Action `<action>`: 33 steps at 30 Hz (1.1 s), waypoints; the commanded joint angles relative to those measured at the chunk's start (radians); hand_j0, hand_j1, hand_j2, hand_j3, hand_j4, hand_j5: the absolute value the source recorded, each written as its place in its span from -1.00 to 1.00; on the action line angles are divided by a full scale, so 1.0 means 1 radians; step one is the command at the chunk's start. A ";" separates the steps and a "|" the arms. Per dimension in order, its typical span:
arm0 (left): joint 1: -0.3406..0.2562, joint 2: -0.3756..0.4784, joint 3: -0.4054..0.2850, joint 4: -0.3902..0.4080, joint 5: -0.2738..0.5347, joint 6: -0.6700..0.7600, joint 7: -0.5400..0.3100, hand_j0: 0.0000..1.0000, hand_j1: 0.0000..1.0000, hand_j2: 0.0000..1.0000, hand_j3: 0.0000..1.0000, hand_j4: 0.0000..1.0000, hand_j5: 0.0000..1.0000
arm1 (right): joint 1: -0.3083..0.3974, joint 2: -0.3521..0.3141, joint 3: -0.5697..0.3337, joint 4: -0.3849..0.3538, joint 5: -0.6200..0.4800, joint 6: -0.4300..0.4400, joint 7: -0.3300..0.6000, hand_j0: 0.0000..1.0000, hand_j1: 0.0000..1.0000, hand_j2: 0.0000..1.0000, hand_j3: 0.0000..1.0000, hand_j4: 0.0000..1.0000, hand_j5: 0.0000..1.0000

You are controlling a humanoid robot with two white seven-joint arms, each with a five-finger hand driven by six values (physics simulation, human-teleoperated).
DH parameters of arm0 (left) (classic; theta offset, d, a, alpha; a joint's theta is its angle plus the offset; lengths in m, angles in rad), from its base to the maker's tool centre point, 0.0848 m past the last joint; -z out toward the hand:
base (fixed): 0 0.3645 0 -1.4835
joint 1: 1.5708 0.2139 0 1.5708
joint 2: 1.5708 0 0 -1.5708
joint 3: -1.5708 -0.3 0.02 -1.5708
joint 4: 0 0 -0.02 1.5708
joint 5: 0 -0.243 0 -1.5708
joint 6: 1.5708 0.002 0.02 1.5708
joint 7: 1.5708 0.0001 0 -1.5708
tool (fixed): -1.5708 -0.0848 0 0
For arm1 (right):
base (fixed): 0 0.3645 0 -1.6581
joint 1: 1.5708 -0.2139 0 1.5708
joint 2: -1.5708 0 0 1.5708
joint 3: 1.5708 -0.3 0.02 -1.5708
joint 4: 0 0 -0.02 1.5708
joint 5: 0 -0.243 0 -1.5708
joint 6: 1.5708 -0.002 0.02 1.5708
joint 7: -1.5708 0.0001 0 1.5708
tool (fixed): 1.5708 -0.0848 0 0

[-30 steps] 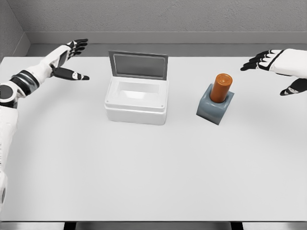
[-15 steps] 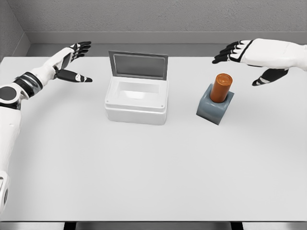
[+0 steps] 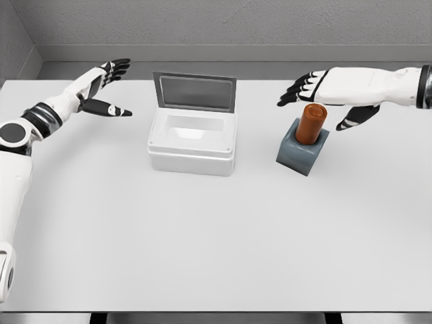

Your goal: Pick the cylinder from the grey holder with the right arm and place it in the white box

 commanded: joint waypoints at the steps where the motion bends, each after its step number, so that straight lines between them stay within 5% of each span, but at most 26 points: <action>1: 0.000 0.001 0.003 -0.011 0.007 0.001 0.000 1.00 1.00 1.00 1.00 1.00 1.00 | 0.000 0.002 0.005 0.009 -0.011 0.002 -0.001 1.00 1.00 1.00 1.00 1.00 1.00; 4: 0.002 0.001 0.001 -0.012 0.007 0.000 0.000 1.00 1.00 1.00 1.00 1.00 1.00 | 0.002 0.035 0.010 0.068 -0.009 0.002 0.000 1.00 1.00 1.00 1.00 1.00 1.00; 11: 0.002 -0.005 0.001 -0.011 0.007 0.000 0.000 1.00 1.00 1.00 1.00 1.00 1.00 | 0.008 0.065 0.010 0.078 0.002 0.002 0.003 1.00 1.00 1.00 1.00 1.00 1.00; 15: 0.038 -0.007 0.001 -0.092 0.006 0.004 0.000 1.00 1.00 1.00 1.00 1.00 1.00 | 0.018 0.073 0.010 0.105 0.005 0.002 0.054 1.00 1.00 1.00 1.00 1.00 1.00; 30: 0.023 0.007 0.001 -0.041 0.006 0.049 0.000 1.00 1.00 1.00 1.00 1.00 1.00 | 0.032 0.125 0.002 0.193 0.008 0.002 0.077 0.98 0.98 0.98 0.98 0.98 0.98; 33: 0.023 0.007 -0.008 -0.038 0.006 0.050 0.000 1.00 1.00 1.00 1.00 1.00 1.00 | 0.032 0.127 0.001 0.196 0.015 0.002 0.082 0.82 0.82 0.82 0.82 0.82 0.82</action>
